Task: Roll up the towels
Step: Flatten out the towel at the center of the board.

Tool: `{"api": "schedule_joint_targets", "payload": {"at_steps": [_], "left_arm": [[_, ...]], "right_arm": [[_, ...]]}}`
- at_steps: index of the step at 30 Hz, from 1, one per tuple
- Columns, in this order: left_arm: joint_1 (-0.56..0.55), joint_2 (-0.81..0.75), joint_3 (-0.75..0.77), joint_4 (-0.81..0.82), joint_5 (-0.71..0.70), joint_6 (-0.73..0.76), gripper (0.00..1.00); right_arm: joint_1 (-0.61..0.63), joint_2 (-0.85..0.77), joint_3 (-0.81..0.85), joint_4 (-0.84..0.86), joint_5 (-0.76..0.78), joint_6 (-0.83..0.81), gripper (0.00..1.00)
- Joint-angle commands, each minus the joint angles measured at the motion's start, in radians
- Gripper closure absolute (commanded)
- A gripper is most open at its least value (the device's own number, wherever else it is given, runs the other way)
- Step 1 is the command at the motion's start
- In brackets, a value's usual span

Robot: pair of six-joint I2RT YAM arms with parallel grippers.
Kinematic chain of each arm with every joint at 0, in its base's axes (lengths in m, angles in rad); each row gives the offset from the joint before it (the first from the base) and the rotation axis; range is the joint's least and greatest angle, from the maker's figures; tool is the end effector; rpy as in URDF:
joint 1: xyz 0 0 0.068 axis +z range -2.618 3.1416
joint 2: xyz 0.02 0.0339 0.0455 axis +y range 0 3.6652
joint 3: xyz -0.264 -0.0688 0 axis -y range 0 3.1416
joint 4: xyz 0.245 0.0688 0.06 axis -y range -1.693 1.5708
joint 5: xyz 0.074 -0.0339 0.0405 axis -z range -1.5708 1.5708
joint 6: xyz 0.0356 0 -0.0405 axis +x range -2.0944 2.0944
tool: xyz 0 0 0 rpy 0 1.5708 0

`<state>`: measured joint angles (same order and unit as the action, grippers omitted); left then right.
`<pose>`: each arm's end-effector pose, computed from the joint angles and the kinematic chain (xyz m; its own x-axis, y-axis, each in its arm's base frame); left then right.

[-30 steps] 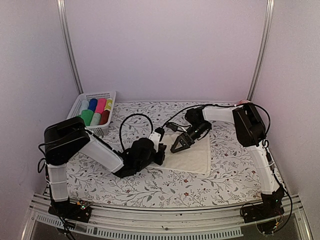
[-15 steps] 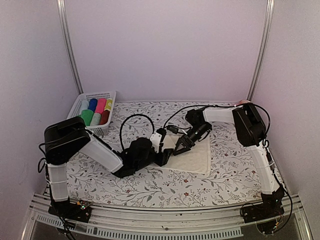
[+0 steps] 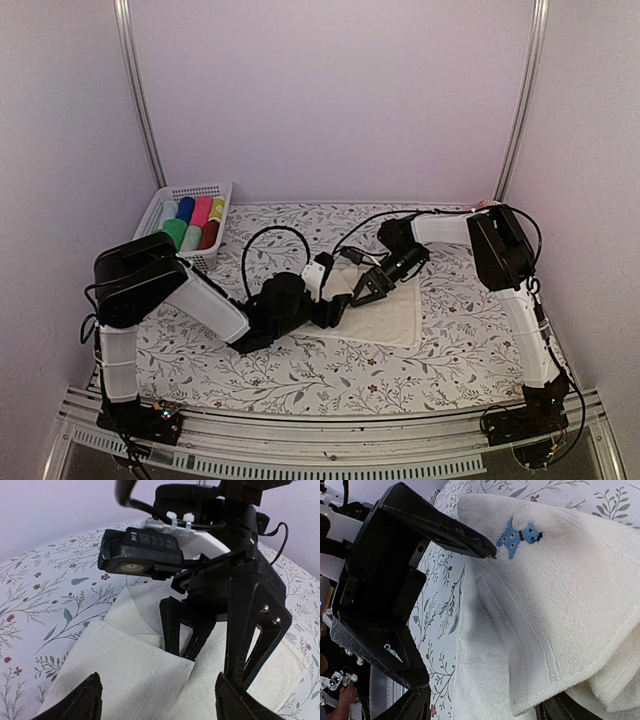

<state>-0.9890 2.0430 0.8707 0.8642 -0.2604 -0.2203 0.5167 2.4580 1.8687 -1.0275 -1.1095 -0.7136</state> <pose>0.2240 -0.3239 0.1132 -0.3096 0.0864 -0.9469 0.6198 0.7736 -0.1320 0.3821 0.2538 0.1042 -0.5361 -0.6397 -0.5508 -0.7077 -0.0151 0.7064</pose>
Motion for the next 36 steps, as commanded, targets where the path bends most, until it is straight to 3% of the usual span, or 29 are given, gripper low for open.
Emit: {"api": "schedule_joint_targets", "payload": {"at_steps": [1, 4, 9, 11, 14, 15, 20, 23, 29, 36], "left_arm": [[-0.023, 0.031, 0.003, -0.035, 0.064, 0.058, 0.21], [-0.035, 0.023, -0.018, -0.008, 0.049, 0.074, 0.15], [-0.033, -0.011, -0.084, 0.05, -0.008, 0.055, 0.14], [-0.035, -0.025, -0.105, 0.07, -0.036, 0.062, 0.2], [-0.035, -0.042, -0.133, 0.109, -0.049, 0.09, 0.37], [-0.035, -0.042, -0.135, 0.116, -0.041, 0.106, 0.37], [-0.049, 0.013, -0.072, 0.069, -0.016, 0.169, 0.21], [-0.063, 0.049, -0.026, 0.059, -0.019, 0.202, 0.19], [-0.079, 0.119, 0.08, 0.003, -0.084, 0.247, 0.19], [-0.08, 0.158, 0.125, -0.004, -0.174, 0.281, 0.29]], "right_arm": [[0.004, -0.053, 0.007, 0.025, -0.154, -0.005, 0.29], [0.004, -0.064, 0.007, 0.007, -0.182, -0.025, 0.28], [0.0, -0.059, 0.005, -0.003, -0.161, -0.043, 0.27], [-0.006, -0.05, 0.005, -0.005, -0.158, -0.037, 0.27], [-0.022, -0.04, 0.004, -0.014, -0.175, -0.036, 0.27], [-0.027, -0.039, 0.004, -0.016, -0.18, -0.038, 0.27], [-0.038, -0.032, 0.007, -0.029, -0.214, -0.051, 0.26], [-0.037, -0.031, 0.009, -0.032, -0.23, -0.055, 0.26], [-0.034, -0.022, 0.01, -0.034, -0.243, -0.056, 0.26], [-0.016, -0.017, 0.012, -0.034, -0.239, -0.056, 0.26]]}}
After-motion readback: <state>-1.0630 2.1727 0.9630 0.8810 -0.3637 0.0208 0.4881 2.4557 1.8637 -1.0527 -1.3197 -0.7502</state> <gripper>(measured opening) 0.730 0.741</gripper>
